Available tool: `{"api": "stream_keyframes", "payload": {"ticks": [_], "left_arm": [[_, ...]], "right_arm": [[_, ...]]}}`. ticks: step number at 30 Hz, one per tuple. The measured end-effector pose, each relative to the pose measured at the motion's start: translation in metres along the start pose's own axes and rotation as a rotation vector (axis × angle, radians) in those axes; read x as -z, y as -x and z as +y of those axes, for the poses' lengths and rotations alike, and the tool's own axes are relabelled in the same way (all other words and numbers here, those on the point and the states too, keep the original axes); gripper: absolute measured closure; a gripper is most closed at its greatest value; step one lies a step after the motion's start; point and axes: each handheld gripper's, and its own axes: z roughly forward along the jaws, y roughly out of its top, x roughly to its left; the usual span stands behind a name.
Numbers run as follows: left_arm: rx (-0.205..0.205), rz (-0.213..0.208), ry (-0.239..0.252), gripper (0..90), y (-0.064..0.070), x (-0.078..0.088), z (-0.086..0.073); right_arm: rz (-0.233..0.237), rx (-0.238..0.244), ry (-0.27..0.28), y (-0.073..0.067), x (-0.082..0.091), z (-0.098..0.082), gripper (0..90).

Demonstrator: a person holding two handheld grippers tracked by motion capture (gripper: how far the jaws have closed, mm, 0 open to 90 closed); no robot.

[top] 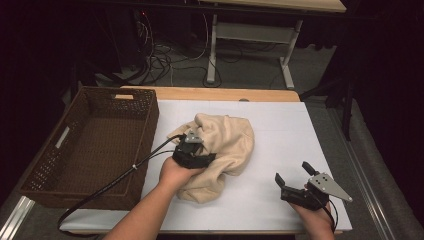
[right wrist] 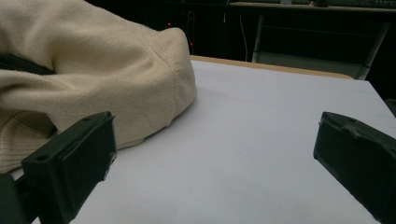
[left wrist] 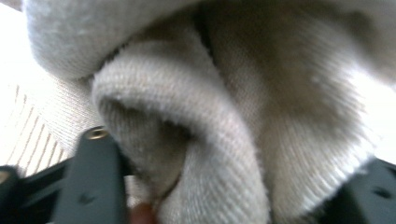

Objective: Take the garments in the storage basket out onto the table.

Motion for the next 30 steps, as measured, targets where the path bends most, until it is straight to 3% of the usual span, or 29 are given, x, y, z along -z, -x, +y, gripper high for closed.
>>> {"api": "stream_keyframes", "payload": {"ticks": [2, 4, 7, 16, 22, 24, 27, 30], "left_arm": [[0.026, -0.01, -0.012, 22.3, 0.002, 0.006, 0.0], [0.049, 0.009, -0.026, 10.5, 0.004, 0.012, -0.002], [0.086, 0.012, -0.034, 0.0, 0.005, 0.019, -0.009], [0.086, 0.02, 0.021, 0.0, 0.012, 0.044, -0.032], [0.095, 0.034, 0.035, 0.0, 0.02, 0.057, -0.061], [0.078, 0.052, 0.029, 0.0, 0.026, 0.061, -0.073], [0.085, 0.082, 0.039, 0.0, 0.036, 0.064, -0.089], [0.142, 0.079, 0.059, 0.0, 0.042, 0.064, -0.107]], "right_arm": [[-0.001, -0.003, -0.005, 0.001, 0.0, -0.001, 0.0], [-0.001, -0.001, -0.002, 0.001, 0.0, -0.001, 0.0], [-0.001, -0.003, 0.0, 0.0, 0.001, 0.0, 0.0], [0.008, 0.007, 0.0, -0.002, 0.0, 0.001, 0.0], [0.019, -0.015, 0.005, -0.003, -0.001, 0.002, 0.0], [0.023, -0.014, 0.011, -0.002, 0.0, 0.002, 0.0], [0.047, -0.026, 0.013, -0.001, -0.003, 0.001, 0.0], [0.084, -0.016, 0.005, -0.002, -0.01, -0.002, 0.0]]}}
